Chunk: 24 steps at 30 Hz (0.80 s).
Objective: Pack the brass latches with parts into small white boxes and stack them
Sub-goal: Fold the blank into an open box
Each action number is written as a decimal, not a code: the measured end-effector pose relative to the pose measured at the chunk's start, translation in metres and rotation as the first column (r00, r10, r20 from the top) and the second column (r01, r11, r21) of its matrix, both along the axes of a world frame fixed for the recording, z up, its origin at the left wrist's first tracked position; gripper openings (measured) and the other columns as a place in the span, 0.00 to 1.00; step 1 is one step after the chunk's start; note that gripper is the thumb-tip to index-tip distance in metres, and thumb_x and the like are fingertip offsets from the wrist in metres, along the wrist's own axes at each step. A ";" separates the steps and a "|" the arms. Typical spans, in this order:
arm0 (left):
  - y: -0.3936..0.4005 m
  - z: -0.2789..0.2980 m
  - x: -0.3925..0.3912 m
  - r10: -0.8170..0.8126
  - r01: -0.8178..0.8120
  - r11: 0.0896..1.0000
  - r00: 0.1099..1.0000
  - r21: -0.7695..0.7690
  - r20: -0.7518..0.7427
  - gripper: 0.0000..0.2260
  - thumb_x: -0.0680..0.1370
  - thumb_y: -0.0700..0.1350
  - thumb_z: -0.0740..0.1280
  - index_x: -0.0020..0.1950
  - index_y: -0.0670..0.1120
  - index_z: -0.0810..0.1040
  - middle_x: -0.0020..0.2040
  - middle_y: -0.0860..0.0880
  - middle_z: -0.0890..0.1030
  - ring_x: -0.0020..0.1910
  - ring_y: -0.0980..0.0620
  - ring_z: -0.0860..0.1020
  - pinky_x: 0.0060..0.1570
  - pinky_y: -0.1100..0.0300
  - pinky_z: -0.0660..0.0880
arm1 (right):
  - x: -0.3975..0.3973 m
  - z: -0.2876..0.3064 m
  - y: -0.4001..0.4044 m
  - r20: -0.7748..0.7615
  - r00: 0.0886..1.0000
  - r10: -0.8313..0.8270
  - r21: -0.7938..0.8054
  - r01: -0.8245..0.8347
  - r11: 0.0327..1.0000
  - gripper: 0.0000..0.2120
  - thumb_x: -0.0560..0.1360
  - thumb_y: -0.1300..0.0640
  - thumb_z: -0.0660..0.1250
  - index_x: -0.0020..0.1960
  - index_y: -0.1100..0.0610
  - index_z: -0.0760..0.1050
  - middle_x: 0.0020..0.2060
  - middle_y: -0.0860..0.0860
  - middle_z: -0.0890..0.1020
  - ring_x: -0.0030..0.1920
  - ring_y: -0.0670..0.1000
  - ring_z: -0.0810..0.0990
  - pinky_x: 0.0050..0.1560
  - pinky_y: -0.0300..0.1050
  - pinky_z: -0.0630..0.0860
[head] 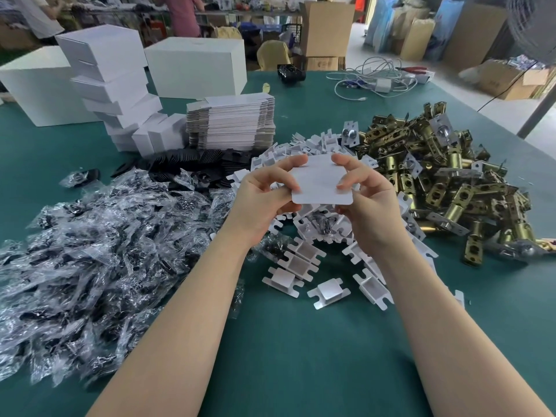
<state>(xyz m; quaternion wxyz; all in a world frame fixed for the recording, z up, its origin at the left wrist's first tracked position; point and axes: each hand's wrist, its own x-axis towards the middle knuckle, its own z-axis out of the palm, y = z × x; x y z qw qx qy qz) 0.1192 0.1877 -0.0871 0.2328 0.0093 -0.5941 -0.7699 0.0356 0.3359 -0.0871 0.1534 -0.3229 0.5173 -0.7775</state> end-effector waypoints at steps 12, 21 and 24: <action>-0.001 0.000 -0.002 -0.065 0.063 0.991 0.998 0.118 0.014 0.12 0.72 0.37 0.67 0.35 0.52 0.85 0.63 0.51 0.81 0.45 0.49 0.83 0.44 0.59 0.81 | -0.002 0.002 0.002 0.092 0.995 0.034 0.063 -0.040 0.997 0.06 0.74 0.52 0.66 0.42 0.52 0.80 0.66 0.49 0.75 0.47 0.54 0.81 0.43 0.44 0.76; -0.006 -0.006 -0.003 -0.032 0.032 0.999 0.999 -0.004 0.018 0.06 0.65 0.46 0.77 0.39 0.55 0.83 0.64 0.54 0.80 0.62 0.50 0.80 0.47 0.56 0.82 | -0.008 -0.003 0.008 0.040 0.995 0.088 0.056 -0.090 0.994 0.15 0.74 0.64 0.69 0.59 0.53 0.77 0.60 0.51 0.76 0.45 0.49 0.81 0.48 0.44 0.82; -0.006 -0.008 -0.004 0.018 -0.018 0.997 1.000 -0.080 0.002 0.15 0.68 0.48 0.76 0.52 0.61 0.84 0.63 0.55 0.81 0.65 0.51 0.78 0.53 0.52 0.81 | -0.008 -0.006 0.006 -0.068 0.998 -0.013 0.119 0.021 0.993 0.16 0.77 0.66 0.68 0.60 0.51 0.77 0.57 0.45 0.79 0.45 0.48 0.83 0.48 0.45 0.82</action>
